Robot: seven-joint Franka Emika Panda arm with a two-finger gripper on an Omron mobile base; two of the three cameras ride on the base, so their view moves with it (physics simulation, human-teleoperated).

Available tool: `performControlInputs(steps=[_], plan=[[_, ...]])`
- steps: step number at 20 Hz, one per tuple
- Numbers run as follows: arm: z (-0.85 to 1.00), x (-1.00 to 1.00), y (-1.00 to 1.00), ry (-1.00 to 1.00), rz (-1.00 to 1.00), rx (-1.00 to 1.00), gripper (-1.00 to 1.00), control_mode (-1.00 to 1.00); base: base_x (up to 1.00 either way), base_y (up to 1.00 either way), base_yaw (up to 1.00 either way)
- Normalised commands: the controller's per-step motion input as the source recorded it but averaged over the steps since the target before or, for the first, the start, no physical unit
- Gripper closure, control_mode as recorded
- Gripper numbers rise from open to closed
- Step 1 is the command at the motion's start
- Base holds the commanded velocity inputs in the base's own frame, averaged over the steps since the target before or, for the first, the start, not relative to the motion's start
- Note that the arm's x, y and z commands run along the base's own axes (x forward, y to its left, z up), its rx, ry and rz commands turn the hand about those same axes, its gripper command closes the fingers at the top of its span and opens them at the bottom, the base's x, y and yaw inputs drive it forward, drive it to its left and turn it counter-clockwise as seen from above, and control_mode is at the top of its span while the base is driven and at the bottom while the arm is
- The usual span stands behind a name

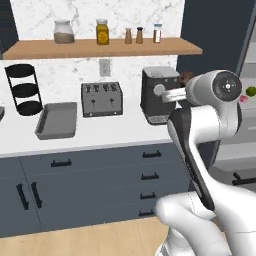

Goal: Place one lime and one steak in each tupperware on the nearby counter, to pack two identical lunches.

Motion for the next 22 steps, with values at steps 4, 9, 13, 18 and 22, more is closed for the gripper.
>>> performControlInputs(steps=[4, 9, 13, 18, 22], plan=[[0.00, 0.00, 0.00, 0.00, 0.00, 0.00, 1.00, 1.00, 1.00, 1.00, -0.16], [0.00, 0.00, 0.00, 0.00, 0.00, 0.00, 1.00, 1.00, 0.96, 1.00, -0.20], [0.00, 0.00, 0.00, 0.00, 0.00, 0.00, 1.00, 1.00, 0.81, 1.00, -0.23], [0.00, 0.00, 0.00, 0.00, 0.00, 0.00, 1.00, 1.00, 0.35, 0.91, -0.20], [-0.46, 0.00, 0.14, 0.10, -0.04, 0.00, 1.00, -1.00, 0.00, 0.00, 0.00]])
